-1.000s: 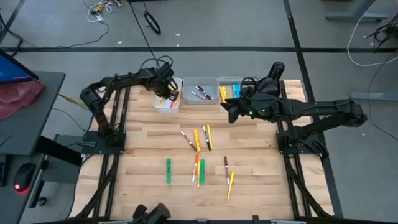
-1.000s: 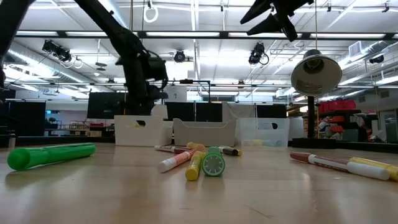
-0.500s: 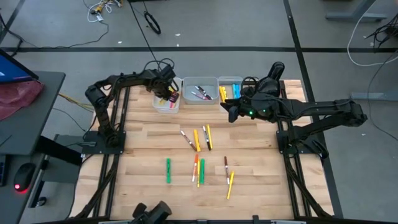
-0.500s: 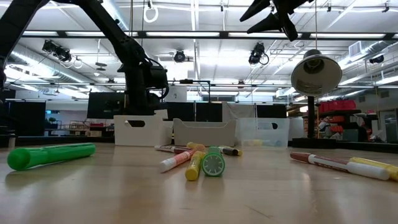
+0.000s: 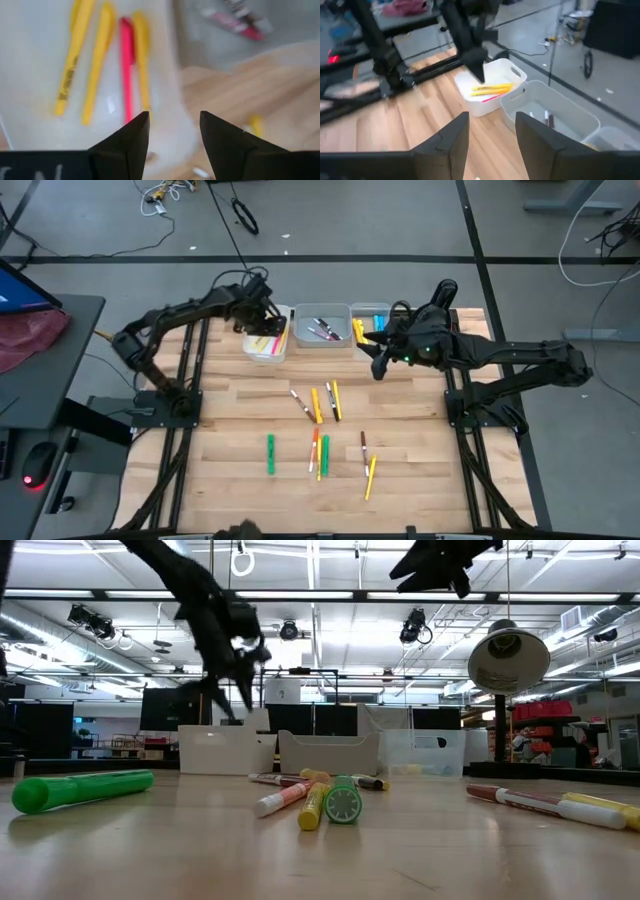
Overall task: Pick & Place Markers
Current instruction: Put the green highlighter pen into the transparent bin
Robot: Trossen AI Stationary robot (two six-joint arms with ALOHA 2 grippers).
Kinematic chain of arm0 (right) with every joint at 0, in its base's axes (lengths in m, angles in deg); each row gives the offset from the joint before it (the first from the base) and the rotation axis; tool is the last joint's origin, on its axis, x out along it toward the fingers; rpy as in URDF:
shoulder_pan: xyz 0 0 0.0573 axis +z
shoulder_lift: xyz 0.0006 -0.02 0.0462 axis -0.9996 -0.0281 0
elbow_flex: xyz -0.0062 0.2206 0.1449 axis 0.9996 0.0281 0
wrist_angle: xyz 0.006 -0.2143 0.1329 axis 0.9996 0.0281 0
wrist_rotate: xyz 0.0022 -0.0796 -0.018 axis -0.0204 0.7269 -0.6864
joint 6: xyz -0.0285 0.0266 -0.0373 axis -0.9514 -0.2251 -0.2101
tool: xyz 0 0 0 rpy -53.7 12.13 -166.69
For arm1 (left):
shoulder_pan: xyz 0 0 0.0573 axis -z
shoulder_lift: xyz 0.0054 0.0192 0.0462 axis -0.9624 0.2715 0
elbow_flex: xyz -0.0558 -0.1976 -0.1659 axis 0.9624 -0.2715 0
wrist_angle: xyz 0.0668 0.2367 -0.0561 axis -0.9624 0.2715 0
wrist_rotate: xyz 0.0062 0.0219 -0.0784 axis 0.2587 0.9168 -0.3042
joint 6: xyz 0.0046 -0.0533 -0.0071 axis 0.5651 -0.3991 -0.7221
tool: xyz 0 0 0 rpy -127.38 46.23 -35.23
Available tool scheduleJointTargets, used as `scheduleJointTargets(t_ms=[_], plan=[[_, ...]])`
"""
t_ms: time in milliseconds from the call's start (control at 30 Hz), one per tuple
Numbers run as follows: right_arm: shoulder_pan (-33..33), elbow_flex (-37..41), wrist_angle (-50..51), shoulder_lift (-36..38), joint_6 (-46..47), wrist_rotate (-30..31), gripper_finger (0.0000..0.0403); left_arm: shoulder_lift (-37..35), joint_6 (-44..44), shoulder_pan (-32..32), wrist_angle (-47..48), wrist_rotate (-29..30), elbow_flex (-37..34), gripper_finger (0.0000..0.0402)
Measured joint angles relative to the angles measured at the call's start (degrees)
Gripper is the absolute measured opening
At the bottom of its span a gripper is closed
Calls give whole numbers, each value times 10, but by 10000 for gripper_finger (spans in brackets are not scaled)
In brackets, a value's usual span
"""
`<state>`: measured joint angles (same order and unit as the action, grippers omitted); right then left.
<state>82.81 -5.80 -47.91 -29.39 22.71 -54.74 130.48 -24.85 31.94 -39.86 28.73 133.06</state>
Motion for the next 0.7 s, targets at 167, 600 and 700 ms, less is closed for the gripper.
scheduleJointTargets(t_ms=[167, 600, 700], plan=[[-31, 0, 55, 21, -60, -25, 162, -100, -73, 84, 8, 76, 0, 172], [-100, 0, 130, 16, -248, -106, 162, -174, -502, 491, 186, 272, -16, 161], [-110, 0, 128, 17, -268, -120, 162, -166, -633, 569, 173, 271, -39, 162]])
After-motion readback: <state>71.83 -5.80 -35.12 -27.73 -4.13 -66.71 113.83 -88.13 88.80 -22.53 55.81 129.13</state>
